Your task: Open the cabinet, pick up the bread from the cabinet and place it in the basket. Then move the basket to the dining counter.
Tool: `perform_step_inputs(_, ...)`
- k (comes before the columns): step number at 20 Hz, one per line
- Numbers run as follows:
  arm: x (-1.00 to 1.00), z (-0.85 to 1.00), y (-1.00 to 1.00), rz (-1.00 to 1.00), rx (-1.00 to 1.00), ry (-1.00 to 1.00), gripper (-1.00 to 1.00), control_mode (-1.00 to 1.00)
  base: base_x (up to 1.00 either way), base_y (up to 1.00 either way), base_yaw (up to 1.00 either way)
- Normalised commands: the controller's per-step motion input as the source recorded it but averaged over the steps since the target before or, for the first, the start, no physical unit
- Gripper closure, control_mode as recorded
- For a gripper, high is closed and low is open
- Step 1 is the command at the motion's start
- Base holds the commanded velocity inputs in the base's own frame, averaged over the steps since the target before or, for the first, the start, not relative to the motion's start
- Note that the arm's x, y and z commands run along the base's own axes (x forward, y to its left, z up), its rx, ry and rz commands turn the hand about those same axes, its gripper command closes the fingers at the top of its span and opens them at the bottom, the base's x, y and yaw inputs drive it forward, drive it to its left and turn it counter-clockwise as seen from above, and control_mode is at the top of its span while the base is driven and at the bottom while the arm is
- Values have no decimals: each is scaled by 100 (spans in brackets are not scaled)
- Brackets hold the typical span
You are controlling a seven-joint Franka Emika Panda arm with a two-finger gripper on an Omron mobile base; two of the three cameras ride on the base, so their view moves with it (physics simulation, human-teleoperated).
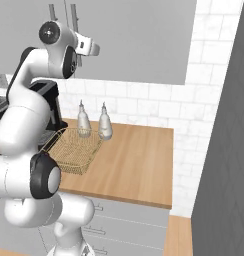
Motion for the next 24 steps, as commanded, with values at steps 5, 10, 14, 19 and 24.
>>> perform_step_inputs(5,33,0,-6,-3,10,0,100,-100,0,0,0)
perform_step_inputs(10,-33,4,-44,-5,8,0,100,-100,0,0,0)
perform_step_inputs(14,-98,29,-60,-7,11,0,100,-100,0,0,0)
perform_step_inputs(19,-100,51,-72,-7,12,0,100,-100,0,0,0)
perform_step_inputs(24,-100,55,-71,-7,7,0,100,-100,0,0,0)
